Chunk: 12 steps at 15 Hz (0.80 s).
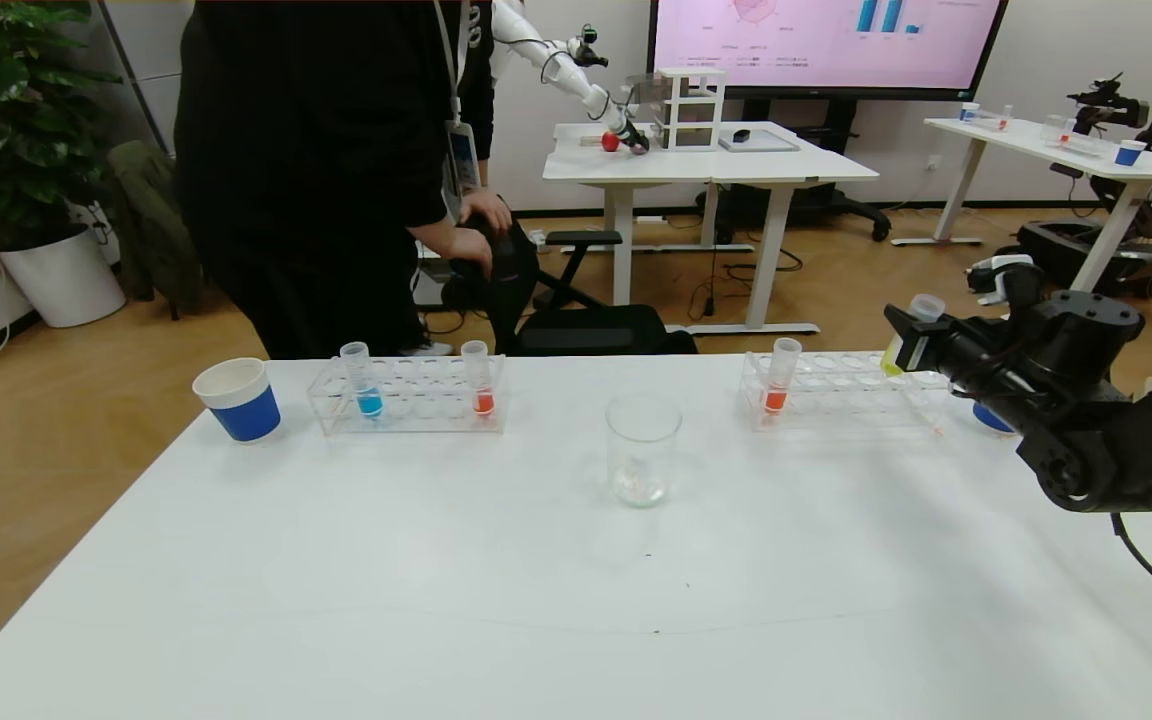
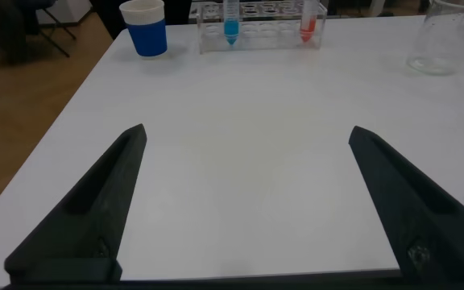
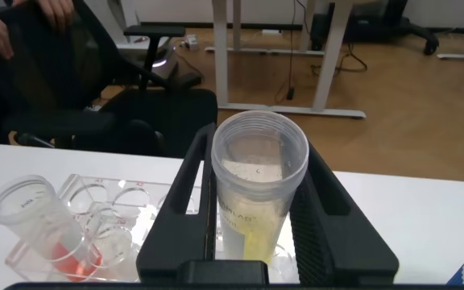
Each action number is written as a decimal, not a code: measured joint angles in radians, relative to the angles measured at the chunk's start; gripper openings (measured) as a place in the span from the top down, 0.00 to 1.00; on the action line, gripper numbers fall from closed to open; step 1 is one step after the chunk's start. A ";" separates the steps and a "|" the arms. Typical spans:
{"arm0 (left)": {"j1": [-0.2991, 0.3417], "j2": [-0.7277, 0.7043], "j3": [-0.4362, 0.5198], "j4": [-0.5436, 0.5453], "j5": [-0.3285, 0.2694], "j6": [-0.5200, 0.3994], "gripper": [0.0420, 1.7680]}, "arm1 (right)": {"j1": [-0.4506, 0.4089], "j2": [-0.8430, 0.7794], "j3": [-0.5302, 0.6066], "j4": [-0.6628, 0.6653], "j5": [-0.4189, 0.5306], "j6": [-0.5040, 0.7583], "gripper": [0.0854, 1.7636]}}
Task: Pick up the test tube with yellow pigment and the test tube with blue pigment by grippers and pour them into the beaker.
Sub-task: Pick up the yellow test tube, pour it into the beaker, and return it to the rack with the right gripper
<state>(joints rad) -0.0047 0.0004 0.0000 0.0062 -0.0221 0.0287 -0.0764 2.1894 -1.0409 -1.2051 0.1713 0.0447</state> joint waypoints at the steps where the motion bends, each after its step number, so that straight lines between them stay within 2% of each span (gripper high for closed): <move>1: 0.000 0.000 0.000 0.000 0.000 0.000 0.01 | -0.001 -0.015 -0.003 0.005 0.000 -0.001 0.73; 4: 0.000 0.000 0.000 0.000 0.000 0.000 0.01 | 0.006 -0.036 -0.039 0.043 0.021 -0.002 0.73; 7: 0.000 0.000 0.000 0.000 0.000 0.000 0.01 | 0.042 -0.050 -0.146 0.218 0.043 -0.013 0.73; 12: 0.000 0.000 0.000 0.000 0.000 0.000 0.01 | 0.185 -0.063 -0.321 0.340 0.076 -0.058 0.73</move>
<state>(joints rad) -0.0047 0.0004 0.0000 0.0062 -0.0226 0.0287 0.1087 2.1264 -1.3619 -0.8649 0.2472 -0.0130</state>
